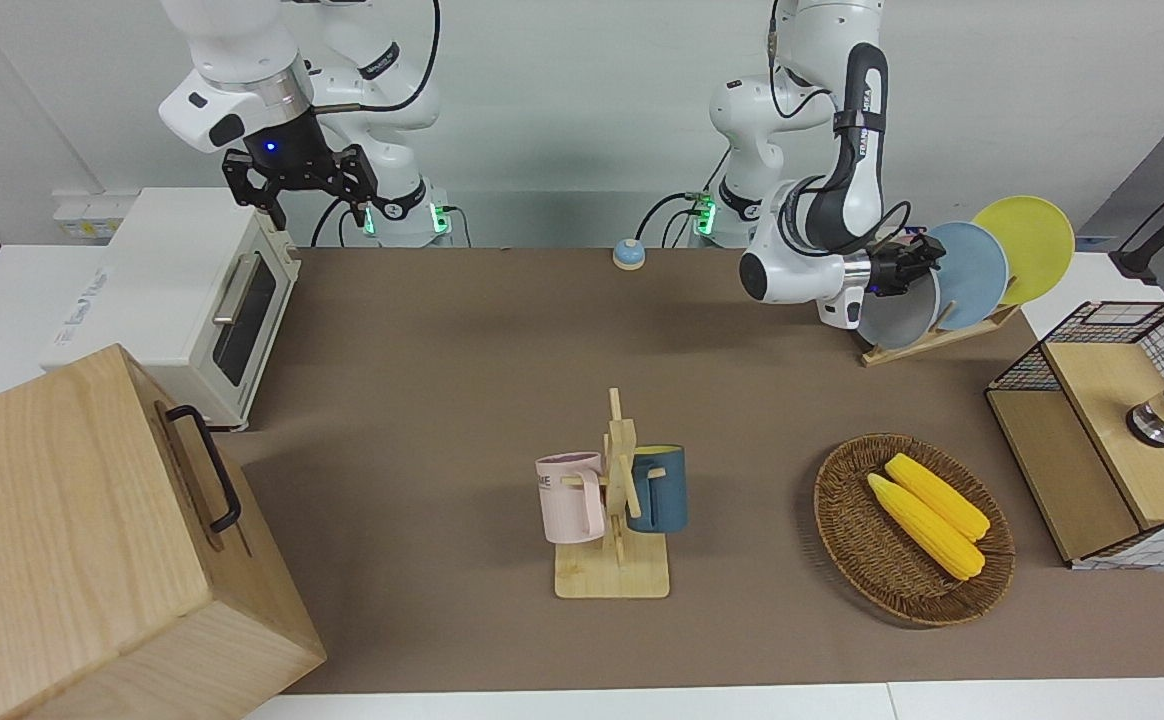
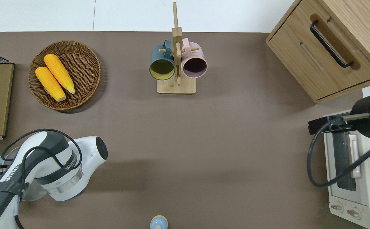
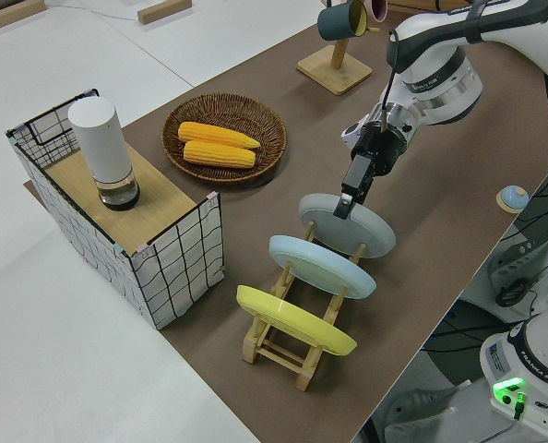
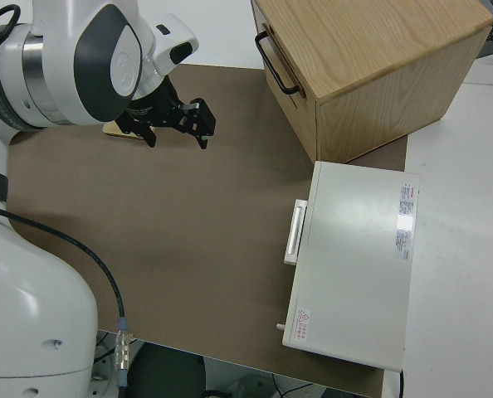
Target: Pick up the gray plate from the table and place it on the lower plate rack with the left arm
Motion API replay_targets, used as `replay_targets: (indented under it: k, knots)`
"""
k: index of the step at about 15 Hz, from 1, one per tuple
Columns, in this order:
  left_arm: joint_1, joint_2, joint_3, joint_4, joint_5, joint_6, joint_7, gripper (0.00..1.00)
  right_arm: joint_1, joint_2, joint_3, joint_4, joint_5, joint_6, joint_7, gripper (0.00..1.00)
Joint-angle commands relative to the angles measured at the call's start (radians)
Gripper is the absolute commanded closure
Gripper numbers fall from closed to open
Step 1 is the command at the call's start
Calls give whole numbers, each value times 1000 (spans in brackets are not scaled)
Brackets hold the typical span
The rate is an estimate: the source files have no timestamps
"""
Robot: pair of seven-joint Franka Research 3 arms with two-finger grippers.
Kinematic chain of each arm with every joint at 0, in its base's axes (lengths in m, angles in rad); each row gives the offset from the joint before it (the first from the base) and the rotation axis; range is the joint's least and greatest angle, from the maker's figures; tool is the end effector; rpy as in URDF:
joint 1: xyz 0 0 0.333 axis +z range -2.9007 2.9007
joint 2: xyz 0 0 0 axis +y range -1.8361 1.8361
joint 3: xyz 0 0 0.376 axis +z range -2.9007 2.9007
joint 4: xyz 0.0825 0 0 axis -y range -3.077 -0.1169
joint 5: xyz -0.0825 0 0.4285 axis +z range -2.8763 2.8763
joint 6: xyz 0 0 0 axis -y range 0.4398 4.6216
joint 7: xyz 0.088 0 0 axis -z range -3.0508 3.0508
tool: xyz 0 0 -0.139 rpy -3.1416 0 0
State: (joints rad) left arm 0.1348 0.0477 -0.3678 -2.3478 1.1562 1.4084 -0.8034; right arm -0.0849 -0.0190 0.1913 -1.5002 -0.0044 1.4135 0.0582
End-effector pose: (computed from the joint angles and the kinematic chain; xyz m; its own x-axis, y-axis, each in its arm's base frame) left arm 0.4705 0.0314 0.3564 0.9814 0.1695 -0.0905 -0.0592 -0.1813 -0.9817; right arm 0.5700 0.0615 0.6862 0.9966 0.0470 -0.0674 0.0479 -0.9988 0.0119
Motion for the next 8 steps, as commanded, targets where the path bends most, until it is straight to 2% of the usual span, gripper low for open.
replay_targets:
  k: [1, 2, 3, 5, 6, 8]
  knots:
    - [-12, 26, 4, 28, 11, -34, -14, 1000, -7, -2, 5, 6, 7, -14, -1, 11]
    - [-11, 29, 4, 33, 8, -34, -10, 812, -7, -2, 7, 6, 7, -14, 0, 11]
    - [-12, 35, 4, 35, 7, -34, -7, 758, -7, -2, 7, 6, 7, -14, 0, 13]
    - [-11, 41, 4, 42, 10, -34, 0, 366, -7, -2, 5, 6, 7, -13, -1, 13]
    - [-11, 46, 4, 44, 14, -34, 1, 4, -7, -2, 7, 6, 7, -14, 0, 13]
    - [-12, 46, 6, 53, 14, -35, 7, 0, -7, -2, 5, 6, 7, -14, 0, 11]
